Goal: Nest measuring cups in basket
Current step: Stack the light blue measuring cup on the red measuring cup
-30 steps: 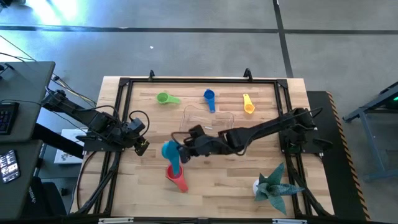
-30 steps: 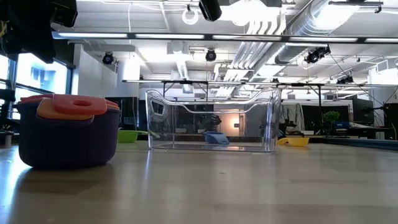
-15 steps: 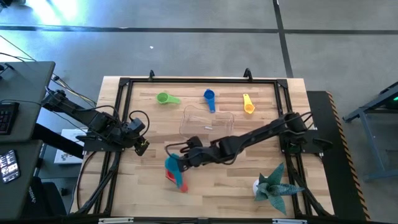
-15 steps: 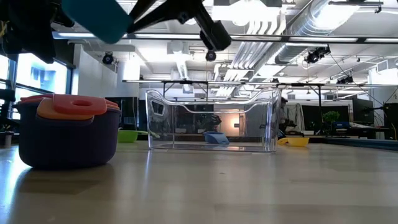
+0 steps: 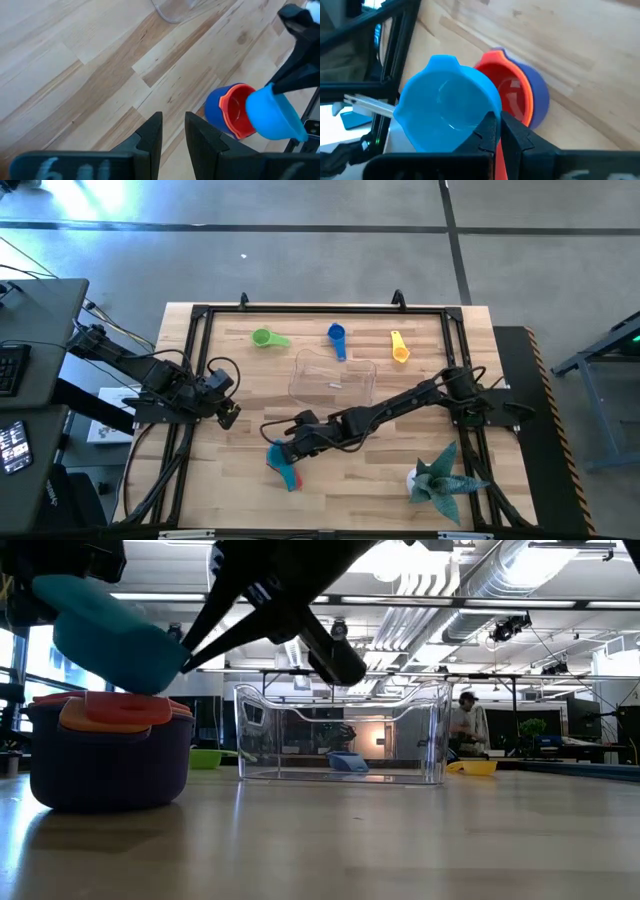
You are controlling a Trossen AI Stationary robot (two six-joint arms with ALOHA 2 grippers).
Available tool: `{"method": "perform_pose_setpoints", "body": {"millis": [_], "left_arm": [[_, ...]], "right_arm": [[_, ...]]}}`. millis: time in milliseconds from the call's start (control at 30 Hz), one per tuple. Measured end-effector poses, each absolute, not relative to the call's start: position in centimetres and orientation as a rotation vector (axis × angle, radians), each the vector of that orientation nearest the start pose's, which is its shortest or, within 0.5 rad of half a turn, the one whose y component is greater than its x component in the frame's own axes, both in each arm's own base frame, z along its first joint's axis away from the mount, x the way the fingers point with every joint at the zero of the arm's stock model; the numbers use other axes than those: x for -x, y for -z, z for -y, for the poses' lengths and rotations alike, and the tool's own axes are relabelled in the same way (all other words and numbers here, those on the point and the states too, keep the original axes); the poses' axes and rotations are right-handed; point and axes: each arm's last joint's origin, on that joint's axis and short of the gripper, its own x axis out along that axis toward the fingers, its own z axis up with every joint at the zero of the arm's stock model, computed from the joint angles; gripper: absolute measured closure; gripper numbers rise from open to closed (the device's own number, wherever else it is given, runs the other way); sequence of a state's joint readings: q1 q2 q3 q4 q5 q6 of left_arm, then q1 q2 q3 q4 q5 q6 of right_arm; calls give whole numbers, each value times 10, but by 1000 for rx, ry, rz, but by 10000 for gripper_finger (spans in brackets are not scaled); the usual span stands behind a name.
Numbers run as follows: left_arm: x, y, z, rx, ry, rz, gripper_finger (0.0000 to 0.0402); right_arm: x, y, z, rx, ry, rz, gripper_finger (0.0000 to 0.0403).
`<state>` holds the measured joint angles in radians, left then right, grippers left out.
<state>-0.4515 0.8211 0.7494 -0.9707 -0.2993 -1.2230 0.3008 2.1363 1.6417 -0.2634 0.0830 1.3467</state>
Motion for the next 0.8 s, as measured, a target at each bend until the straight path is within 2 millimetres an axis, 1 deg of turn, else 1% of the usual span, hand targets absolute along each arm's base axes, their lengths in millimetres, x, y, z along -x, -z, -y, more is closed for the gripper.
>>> {"method": "perform_pose_setpoints", "body": {"millis": [367, 467, 567, 800], "left_arm": [[-127, -257, 52, 745, -456, -890, 328], [-127, -257, 52, 745, -455, -890, 328], [-127, -257, 52, 745, -455, -890, 328], [-127, -257, 52, 745, -455, -890, 328]], "right_arm": [[-457, -186, -137, -1119, 329, -786, 403], [-457, -183, -137, -1099, 308, -811, 402], [-457, -183, -137, -1088, 310, -805, 392], [-457, -183, -134, -1085, 319, -811, 355]]}}
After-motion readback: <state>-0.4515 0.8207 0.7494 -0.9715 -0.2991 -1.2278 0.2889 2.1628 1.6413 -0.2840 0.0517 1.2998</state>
